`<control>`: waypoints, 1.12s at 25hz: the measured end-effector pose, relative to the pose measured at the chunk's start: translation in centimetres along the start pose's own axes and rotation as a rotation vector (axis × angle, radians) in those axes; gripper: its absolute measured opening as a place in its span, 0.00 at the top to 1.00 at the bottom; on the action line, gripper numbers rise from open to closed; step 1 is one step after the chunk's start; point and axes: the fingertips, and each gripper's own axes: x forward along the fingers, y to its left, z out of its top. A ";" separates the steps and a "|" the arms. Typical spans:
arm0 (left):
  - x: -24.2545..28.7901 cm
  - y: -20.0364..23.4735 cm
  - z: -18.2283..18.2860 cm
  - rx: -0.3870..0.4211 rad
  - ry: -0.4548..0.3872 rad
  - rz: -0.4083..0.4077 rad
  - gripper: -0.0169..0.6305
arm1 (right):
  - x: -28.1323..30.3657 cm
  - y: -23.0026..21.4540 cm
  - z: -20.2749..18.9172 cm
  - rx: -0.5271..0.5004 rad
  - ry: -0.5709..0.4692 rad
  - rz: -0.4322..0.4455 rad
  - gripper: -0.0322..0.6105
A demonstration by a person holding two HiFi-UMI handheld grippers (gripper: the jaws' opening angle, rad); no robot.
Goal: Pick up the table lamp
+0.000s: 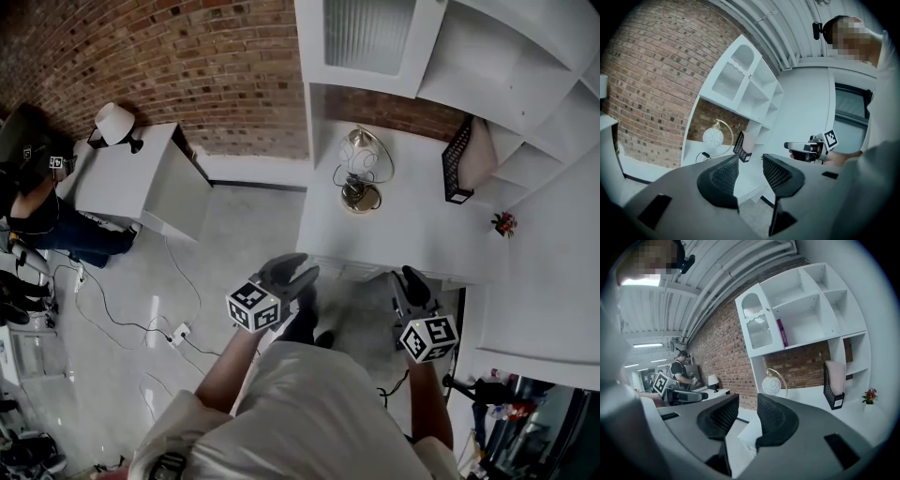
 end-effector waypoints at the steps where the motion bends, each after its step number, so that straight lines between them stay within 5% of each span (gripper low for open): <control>1: 0.5 0.5 0.2 -0.001 0.002 -0.003 0.70 | 0.5 -0.3 0.1 0.001 0.003 -0.005 0.74; 28: 13.2 16.9 4.8 -0.002 0.104 -0.170 0.68 | 18.0 -6.9 3.4 -0.004 0.109 -0.146 0.74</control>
